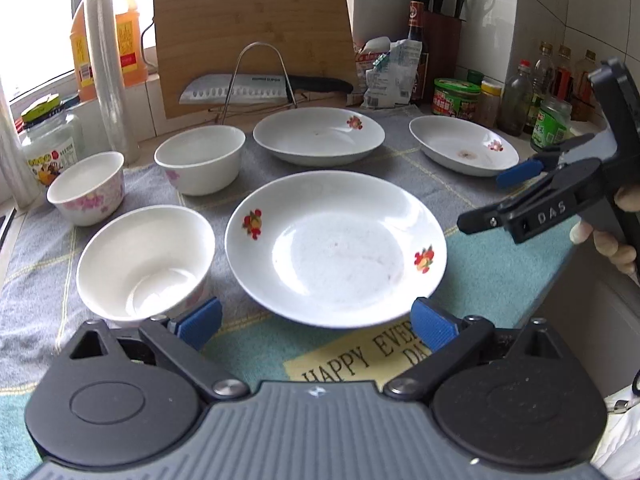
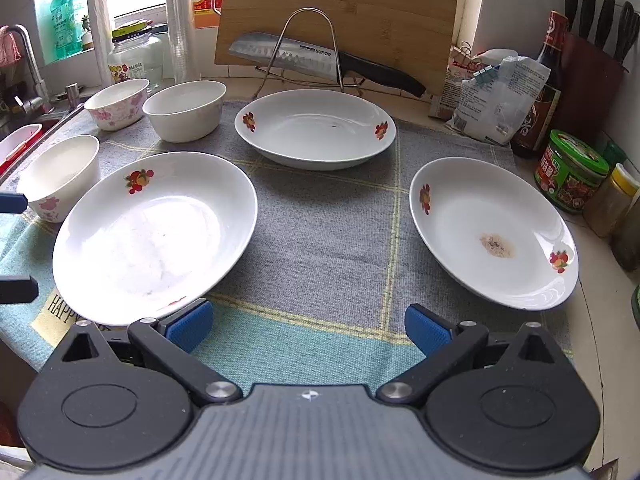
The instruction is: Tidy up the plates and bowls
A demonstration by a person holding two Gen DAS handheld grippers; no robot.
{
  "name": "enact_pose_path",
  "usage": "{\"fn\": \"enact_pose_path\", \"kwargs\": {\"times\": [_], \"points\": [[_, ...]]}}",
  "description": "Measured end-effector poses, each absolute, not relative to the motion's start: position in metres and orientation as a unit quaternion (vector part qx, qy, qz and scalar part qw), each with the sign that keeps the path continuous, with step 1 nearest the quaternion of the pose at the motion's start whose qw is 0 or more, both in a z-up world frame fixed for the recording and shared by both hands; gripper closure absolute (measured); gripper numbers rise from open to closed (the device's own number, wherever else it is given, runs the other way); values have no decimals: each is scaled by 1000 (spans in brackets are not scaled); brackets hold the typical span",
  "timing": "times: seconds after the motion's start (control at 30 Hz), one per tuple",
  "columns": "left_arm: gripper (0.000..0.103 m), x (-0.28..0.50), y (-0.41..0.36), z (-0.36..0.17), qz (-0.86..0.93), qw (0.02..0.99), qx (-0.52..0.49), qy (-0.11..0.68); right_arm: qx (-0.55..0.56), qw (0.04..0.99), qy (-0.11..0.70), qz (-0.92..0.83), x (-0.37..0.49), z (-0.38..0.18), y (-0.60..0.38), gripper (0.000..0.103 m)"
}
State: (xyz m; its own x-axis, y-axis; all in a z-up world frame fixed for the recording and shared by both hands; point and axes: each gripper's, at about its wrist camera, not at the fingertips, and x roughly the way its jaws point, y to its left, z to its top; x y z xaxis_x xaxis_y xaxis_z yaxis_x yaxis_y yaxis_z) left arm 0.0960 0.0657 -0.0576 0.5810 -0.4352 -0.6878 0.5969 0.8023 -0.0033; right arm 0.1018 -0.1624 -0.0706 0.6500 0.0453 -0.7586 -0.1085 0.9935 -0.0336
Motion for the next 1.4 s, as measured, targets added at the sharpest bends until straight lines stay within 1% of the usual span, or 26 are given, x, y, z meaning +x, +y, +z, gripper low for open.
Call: {"fn": "enact_pose_path", "kwargs": {"times": [0.2,0.4,0.7,1.07,1.4], "points": [[3,101,74,-85,-294,875,93,373,-27,908,413,70,113,-60,-142,0],[3,107,68,-99,-292,872,84,385,-47,895,433,98,132,-70,-120,0],[3,112,53,-101,-278,874,98,386,-71,872,458,159,161,-91,-106,0],[0,115,31,-102,-235,878,119,400,-94,841,471,249,195,-104,-117,0],[0,117,31,-102,-251,873,127,398,-132,820,477,289,208,-105,-114,0]]}}
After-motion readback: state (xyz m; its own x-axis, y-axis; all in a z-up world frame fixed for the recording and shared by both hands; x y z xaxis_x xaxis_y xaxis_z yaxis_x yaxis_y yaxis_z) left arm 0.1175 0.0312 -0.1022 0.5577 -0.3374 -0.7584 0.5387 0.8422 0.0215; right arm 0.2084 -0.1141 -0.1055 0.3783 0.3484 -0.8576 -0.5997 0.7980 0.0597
